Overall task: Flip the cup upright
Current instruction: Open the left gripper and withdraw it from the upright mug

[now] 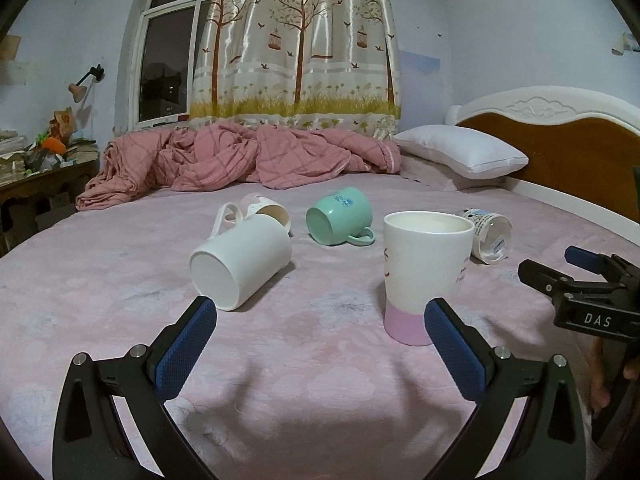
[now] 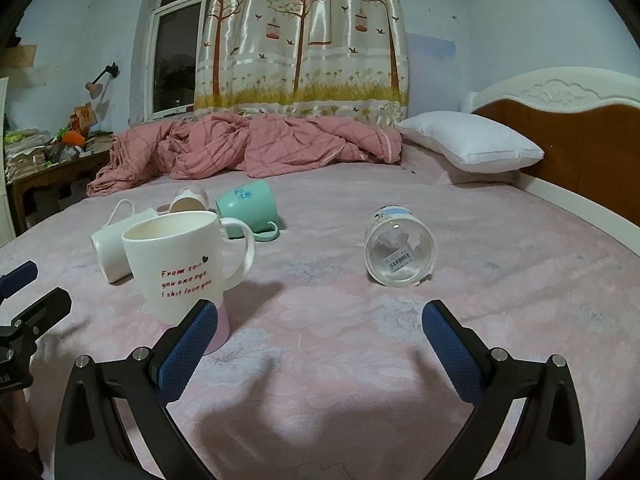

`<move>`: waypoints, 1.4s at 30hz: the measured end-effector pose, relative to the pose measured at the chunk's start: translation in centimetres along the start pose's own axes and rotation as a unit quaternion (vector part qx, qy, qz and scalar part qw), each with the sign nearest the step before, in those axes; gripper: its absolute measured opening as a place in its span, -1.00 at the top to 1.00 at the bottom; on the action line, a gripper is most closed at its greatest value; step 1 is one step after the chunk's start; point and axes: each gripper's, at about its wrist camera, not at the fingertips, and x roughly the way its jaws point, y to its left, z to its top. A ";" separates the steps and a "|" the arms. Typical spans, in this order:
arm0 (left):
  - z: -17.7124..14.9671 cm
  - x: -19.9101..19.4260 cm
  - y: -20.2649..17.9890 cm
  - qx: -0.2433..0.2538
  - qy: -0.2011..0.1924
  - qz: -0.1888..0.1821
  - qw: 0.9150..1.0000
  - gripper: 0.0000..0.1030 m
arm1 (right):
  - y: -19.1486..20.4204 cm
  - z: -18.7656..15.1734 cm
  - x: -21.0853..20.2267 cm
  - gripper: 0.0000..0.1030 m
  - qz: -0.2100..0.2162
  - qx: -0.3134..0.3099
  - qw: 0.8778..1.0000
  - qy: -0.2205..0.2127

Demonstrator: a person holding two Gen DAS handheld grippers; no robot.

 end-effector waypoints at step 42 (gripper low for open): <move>-0.3 0.5 0.5 -0.003 0.012 0.007 1.000 -1.00 | 0.4 -0.4 0.6 -1.00 -0.001 -0.018 1.000 0.003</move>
